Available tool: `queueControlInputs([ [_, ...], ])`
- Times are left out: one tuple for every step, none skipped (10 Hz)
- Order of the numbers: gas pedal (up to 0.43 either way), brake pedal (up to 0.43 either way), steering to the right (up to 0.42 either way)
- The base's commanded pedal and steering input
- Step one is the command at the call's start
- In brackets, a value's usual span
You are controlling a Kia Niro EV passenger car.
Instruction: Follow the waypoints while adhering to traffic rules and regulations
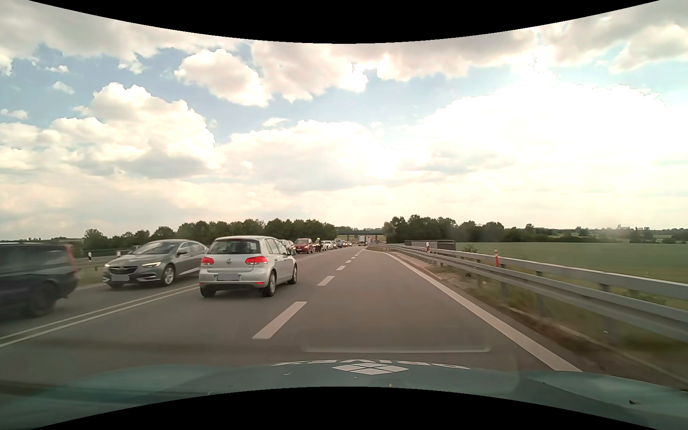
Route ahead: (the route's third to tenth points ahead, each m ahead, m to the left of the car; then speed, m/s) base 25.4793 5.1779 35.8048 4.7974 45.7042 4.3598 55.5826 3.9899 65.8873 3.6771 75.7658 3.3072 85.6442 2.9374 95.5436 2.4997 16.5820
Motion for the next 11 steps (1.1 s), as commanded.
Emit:
queueControlInputs([
  [0.209,0.0,-0.012],
  [0.22,0.0,-0.012],
  [0.22,0.0,-0.011],
  [0.22,0.0,-0.01],
  [0.22,0.0,-0.009],
  [0.22,0.0,-0.008],
  [0.22,0.0,-0.006],
  [0.22,0.0,-0.006],
  [0.22,0.0,-0.004],
  [0.22,0.0,-0.003],
  [0.22,0.0,-0.003],
])
